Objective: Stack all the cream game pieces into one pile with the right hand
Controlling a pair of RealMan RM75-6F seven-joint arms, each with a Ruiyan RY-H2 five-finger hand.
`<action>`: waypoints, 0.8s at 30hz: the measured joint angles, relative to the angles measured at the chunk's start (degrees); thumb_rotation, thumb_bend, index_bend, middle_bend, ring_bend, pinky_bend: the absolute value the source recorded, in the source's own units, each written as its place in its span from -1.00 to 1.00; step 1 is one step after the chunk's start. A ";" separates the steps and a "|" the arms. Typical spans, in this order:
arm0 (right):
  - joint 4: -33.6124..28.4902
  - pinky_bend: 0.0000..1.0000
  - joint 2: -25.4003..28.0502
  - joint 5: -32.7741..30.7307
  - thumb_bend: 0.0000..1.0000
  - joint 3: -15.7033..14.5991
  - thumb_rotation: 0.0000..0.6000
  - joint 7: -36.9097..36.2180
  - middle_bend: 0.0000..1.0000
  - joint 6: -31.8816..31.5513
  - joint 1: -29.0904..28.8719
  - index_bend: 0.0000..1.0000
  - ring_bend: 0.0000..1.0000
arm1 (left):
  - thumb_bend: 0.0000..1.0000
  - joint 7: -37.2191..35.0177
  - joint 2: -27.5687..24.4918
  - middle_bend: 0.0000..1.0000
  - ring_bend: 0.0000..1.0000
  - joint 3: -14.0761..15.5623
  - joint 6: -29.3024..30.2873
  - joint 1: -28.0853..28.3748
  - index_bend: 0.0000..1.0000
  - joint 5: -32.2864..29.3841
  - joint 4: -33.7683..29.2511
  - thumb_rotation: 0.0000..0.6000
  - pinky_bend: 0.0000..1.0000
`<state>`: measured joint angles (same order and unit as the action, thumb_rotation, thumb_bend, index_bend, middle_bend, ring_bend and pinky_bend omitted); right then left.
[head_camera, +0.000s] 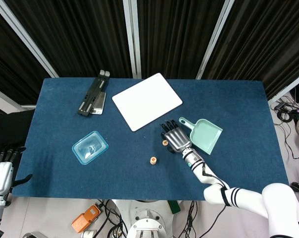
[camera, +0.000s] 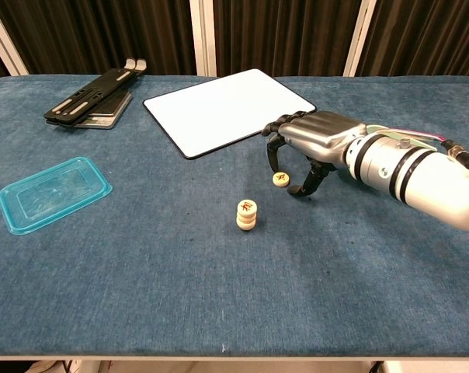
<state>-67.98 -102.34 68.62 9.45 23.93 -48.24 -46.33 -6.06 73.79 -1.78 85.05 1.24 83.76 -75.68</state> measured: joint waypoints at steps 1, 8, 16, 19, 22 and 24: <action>0.15 -0.96 -0.12 -0.07 -0.12 0.00 1.00 -0.04 -0.70 0.10 -0.08 -0.01 -0.99 | -0.86 -0.05 0.01 -0.73 -0.85 0.00 0.02 -0.02 -0.61 -0.01 0.03 1.00 -1.00; 0.98 -0.96 -0.64 -0.31 -0.08 -0.09 1.00 -0.62 -0.70 0.45 -0.41 0.04 -0.99 | -0.86 -0.40 0.13 -0.73 -0.85 0.05 0.00 -0.11 -0.61 -0.04 0.41 1.00 -1.00; 0.22 -0.96 0.05 0.31 -0.07 -0.23 1.00 -1.32 -0.69 -0.41 -0.21 0.12 -0.99 | -0.86 -0.57 0.17 -0.73 -0.85 -0.02 -0.04 0.02 -0.61 0.05 0.55 1.00 -1.00; -1.84 -0.96 1.30 1.28 -0.07 -0.37 1.00 -1.55 -0.68 -1.62 0.16 0.14 -0.99 | -0.86 -0.60 0.19 -0.73 -0.85 -0.04 -0.07 0.07 -0.61 0.08 0.59 1.00 -1.00; -5.50 -0.96 3.44 2.64 -0.07 -0.67 1.00 -1.67 -0.67 -3.15 0.74 0.14 -0.99 | -0.86 -0.57 0.18 -0.73 -0.85 -0.07 -0.06 0.14 -0.61 0.14 0.56 1.00 -1.00; -8.87 -0.96 5.31 3.72 -0.07 -0.99 1.00 -1.72 -0.67 -4.20 1.22 0.14 -0.99 | -0.86 -0.48 0.14 -0.73 -0.85 -0.11 -0.04 0.23 -0.61 0.25 0.45 1.00 -1.00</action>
<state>-76.84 -97.03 72.34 8.46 22.21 -52.44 -45.11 -6.54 73.93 -1.89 85.01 1.47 84.01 -75.23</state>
